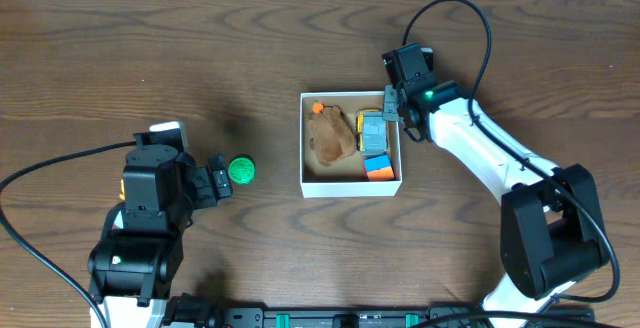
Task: Pack container
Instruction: 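Lift the right gripper out of the box and move it aside, then reach the left gripper to the yellow rubber duck and grasp it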
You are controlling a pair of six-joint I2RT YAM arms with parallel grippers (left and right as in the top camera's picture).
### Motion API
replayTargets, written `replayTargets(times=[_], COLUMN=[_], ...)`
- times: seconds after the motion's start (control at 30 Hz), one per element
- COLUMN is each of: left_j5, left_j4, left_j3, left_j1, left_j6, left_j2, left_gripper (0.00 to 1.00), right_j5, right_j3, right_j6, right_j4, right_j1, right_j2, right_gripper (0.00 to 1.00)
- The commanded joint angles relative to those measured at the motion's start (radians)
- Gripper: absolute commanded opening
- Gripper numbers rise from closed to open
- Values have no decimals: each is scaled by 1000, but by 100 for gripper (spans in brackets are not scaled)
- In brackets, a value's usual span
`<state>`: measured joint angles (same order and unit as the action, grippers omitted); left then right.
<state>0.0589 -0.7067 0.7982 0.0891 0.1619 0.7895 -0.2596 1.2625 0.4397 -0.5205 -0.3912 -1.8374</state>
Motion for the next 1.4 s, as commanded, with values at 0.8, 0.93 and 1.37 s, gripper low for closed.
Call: replayTargets(times=[0.8,0.93,1.37], left_j5=[86,27,12], left_j4=[-178,-176,-30], left_j3=[127,163,163], left_j1=[-278,-422,-586], left_j6=[216,153,98], left_j2=[92,237,707], left_gripper=[98,98,98], right_j5=[90,97,107], right_j3=[-3,-8,-8], right_j6=[40,15,-30], right_j4=[-662,-662,-677], right_j1=[328,332,332], right_j2=[534,530,528], right_gripper=[99,99,99])
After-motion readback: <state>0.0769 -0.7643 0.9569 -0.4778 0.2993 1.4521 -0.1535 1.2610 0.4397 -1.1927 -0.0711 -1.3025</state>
